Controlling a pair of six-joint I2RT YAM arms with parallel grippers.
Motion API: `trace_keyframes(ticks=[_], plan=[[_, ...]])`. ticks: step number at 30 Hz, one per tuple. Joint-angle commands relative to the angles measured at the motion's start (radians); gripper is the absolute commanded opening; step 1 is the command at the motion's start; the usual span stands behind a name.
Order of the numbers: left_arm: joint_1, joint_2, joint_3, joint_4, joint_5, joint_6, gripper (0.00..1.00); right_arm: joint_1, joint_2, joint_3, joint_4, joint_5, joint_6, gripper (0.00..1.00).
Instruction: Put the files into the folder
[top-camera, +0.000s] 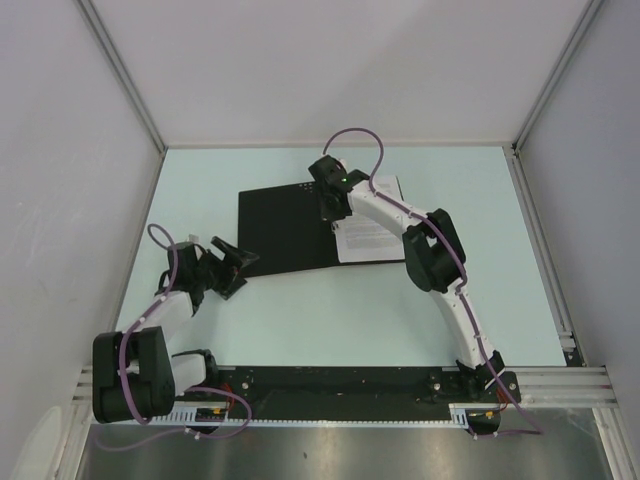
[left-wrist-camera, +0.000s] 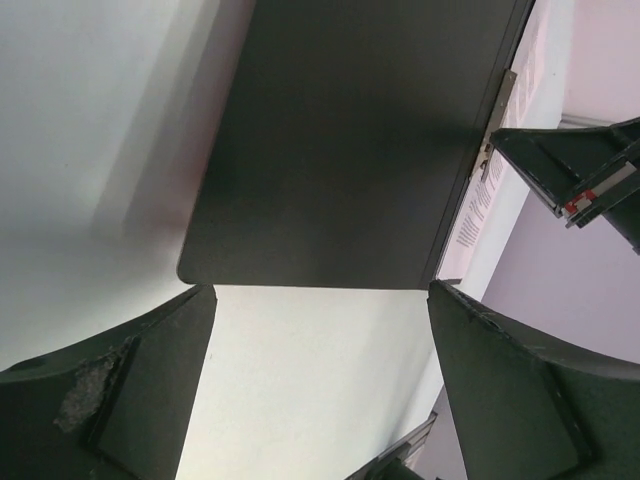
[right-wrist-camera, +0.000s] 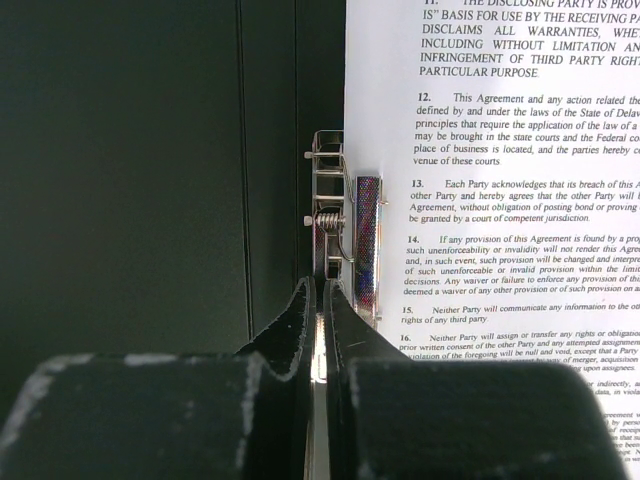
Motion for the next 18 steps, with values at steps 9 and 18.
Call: trace_keyframes(ticks=[9, 18], plan=[[-0.018, -0.037, -0.108, 0.087, -0.013, -0.136, 0.98, -0.015, -0.083, 0.031, 0.009, -0.039, 0.029, 0.00], [-0.018, 0.126, -0.147, 0.375, -0.062, -0.242, 0.79, -0.014, -0.094, 0.016, 0.011, -0.048, 0.026, 0.00]])
